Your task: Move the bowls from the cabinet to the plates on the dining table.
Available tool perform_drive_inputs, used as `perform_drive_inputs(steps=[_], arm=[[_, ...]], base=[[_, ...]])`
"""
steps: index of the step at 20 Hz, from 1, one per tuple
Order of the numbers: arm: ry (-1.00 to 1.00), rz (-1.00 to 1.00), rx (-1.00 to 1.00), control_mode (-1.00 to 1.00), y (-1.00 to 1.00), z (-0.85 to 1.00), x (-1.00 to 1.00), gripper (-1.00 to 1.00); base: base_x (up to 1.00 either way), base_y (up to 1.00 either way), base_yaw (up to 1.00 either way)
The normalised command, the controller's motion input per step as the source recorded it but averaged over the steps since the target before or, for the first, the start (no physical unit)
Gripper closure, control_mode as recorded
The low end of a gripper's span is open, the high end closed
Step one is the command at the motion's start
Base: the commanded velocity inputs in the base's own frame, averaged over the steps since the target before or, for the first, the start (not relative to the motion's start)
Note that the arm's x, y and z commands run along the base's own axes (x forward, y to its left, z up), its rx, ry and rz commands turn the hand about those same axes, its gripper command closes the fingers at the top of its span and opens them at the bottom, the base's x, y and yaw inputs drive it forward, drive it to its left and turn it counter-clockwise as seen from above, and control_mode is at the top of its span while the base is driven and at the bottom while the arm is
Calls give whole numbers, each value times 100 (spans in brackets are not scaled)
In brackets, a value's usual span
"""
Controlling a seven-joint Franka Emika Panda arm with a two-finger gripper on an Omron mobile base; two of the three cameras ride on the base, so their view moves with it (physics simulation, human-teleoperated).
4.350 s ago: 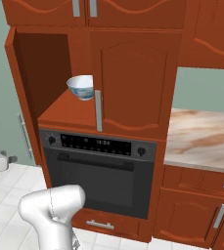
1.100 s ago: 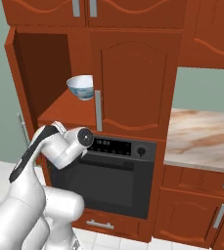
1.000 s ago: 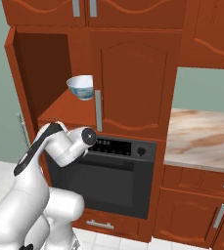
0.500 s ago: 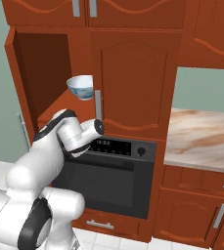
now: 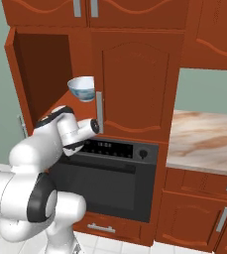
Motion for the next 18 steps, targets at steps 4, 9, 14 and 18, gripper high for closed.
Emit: perform_drive_inputs(steps=[4, 9, 14, 18], arm=[[0, 5, 5, -100, 45, -8, 0, -100], [0, 4, 4, -100, 53, -9, 0, -100], [0, 2, 1, -100, 67, -11, 0, -100], [-2, 0, 0, -100, 71, -12, -3, -100]], base=[[0, 0, 0], [0, 0, 0], [0, 0, 0], [0, 0, 0]])
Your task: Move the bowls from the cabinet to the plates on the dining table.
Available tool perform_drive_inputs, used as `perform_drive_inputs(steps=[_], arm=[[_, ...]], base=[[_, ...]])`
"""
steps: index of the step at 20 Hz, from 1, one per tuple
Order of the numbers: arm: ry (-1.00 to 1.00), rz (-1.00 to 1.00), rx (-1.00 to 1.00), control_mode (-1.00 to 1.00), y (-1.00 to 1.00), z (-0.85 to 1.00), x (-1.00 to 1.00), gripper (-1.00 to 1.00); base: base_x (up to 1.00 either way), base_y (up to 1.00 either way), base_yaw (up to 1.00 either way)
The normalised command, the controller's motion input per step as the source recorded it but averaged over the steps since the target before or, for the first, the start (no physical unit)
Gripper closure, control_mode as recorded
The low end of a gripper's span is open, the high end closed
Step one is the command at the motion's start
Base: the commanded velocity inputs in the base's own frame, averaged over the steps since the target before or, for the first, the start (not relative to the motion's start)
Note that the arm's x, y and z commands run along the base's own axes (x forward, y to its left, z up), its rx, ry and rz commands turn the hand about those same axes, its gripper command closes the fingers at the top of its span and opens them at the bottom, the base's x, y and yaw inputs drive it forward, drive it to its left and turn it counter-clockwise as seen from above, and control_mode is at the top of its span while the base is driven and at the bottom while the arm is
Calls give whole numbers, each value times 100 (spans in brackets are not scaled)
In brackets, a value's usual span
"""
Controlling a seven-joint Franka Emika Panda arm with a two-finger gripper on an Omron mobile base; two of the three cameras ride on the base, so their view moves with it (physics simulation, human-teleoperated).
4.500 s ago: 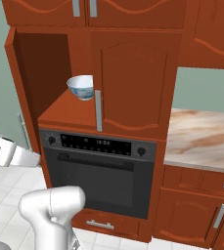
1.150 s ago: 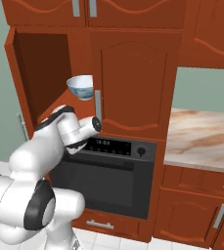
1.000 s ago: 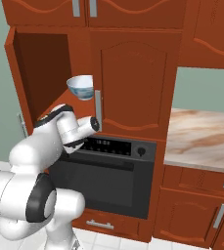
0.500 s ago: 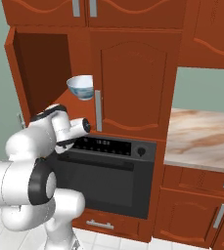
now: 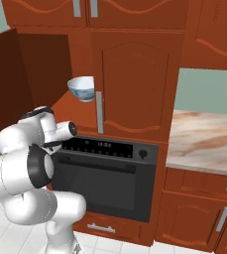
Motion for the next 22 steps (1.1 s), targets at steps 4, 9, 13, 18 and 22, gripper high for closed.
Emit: perform_drive_inputs(steps=[4, 9, 13, 18, 22], arm=[[-6, 0, 0, -100, 61, -9, -4, -100], [-21, -3, -1, -100, 20, -1, -5, -100], [-12, -2, 0, -100, 8, -1, -1, -100], [1, 0, -2, -100, -23, 5, 0, -100], [9, 0, -1, -100, -78, 33, 0, -100]], base=[[0, 0, 0], [0, 0, 0], [0, 0, 0], [0, 0, 0], [0, 0, 0]])
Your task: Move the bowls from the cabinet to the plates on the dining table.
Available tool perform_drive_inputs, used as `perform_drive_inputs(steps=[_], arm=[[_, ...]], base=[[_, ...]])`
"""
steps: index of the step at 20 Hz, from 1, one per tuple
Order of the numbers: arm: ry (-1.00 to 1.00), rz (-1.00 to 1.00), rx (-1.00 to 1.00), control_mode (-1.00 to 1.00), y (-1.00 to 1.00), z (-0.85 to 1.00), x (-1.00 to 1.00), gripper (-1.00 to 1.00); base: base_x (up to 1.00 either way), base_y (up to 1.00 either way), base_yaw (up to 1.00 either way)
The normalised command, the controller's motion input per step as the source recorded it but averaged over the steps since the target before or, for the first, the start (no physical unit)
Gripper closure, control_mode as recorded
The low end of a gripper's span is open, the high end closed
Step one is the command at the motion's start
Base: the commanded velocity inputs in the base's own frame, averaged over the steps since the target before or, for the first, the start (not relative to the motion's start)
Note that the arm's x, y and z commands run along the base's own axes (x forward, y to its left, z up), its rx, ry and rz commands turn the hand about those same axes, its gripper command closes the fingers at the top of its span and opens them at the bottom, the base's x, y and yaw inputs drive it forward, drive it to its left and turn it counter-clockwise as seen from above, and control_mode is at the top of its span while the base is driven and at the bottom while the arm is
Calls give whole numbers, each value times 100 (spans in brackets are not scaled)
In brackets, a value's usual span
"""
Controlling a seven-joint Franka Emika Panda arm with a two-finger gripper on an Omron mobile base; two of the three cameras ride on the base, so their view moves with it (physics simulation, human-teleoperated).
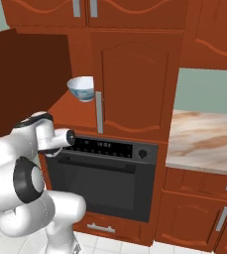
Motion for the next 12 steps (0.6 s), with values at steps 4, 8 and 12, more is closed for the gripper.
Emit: perform_drive_inputs(steps=[4, 8, 12], arm=[[9, 0, 0, -100, -84, 52, 1, -100], [12, -1, 0, -100, -71, 83, 3, -100], [14, -1, -6, -100, -55, 87, 2, -100]], base=[[0, 0, 0], [0, 0, 0], [0, 0, 0]])
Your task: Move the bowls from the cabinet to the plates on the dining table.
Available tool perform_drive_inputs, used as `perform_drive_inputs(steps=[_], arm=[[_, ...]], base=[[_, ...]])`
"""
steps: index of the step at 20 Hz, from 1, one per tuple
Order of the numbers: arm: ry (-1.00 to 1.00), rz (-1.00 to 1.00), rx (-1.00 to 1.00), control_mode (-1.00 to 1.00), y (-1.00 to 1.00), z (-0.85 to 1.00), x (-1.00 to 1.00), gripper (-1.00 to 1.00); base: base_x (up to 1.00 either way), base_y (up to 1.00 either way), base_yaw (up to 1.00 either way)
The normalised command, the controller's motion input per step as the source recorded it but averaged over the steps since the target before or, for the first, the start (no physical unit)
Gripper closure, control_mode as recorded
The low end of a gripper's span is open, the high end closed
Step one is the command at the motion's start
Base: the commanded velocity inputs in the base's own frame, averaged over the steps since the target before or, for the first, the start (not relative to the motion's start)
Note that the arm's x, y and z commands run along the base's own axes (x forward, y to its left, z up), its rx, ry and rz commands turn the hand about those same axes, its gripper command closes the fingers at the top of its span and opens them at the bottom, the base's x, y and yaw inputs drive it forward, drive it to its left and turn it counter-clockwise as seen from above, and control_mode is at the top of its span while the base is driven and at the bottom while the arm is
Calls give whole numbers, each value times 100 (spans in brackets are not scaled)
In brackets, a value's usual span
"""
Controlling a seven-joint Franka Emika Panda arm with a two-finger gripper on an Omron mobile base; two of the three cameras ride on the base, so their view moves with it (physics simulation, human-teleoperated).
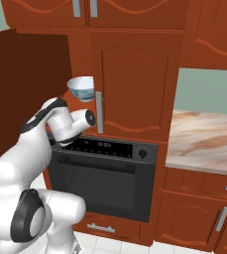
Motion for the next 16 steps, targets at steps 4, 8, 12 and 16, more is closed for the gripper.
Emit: perform_drive_inputs(steps=[4, 8, 12, 16], arm=[[10, 0, -11, -100, -59, 63, -5, -100], [7, 0, -23, -100, -56, 25, -34, -100], [2, 0, -29, -100, -58, 2, -49, -100], [0, 0, -32, -100, -59, -5, -52, -100]], base=[[0, 0, 0], [0, 0, 0], [0, 0, 0], [0, 0, 0]])
